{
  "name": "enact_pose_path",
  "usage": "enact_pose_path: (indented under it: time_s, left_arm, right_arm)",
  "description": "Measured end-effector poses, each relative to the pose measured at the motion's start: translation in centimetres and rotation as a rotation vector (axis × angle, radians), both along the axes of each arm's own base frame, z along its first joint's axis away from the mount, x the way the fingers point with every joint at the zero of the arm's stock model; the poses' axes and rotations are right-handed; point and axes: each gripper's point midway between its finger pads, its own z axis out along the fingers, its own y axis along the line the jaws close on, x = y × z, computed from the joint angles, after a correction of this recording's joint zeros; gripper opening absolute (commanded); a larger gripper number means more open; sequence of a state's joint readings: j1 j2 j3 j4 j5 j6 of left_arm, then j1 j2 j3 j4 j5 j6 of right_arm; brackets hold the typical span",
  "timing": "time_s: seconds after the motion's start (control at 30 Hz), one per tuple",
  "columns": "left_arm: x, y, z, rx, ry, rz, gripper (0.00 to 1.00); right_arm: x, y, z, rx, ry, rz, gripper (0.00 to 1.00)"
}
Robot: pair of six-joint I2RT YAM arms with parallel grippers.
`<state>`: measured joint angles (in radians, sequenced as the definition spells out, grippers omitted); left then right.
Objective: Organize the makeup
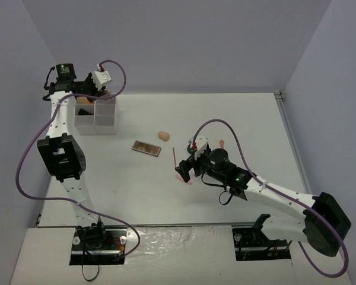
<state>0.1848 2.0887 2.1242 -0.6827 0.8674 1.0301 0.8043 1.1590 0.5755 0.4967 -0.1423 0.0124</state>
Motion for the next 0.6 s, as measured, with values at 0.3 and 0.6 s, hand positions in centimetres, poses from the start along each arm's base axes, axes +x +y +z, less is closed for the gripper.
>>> enact_pose_path:
  time_s: [0.3, 0.6]
  left_arm:
    - [0.5, 0.1, -2.7, 0.008, 0.029, -0.018, 0.17]
    - [1.3, 0.2, -3.8, -0.01, 0.019, 0.007, 0.45]
  right_arm:
    - [0.0, 0.1, -0.2, -0.003, 0.005, 0.004, 1.0]
    - [-0.1, 0.2, -1.0, -0.018, 0.023, 0.012, 1.0]
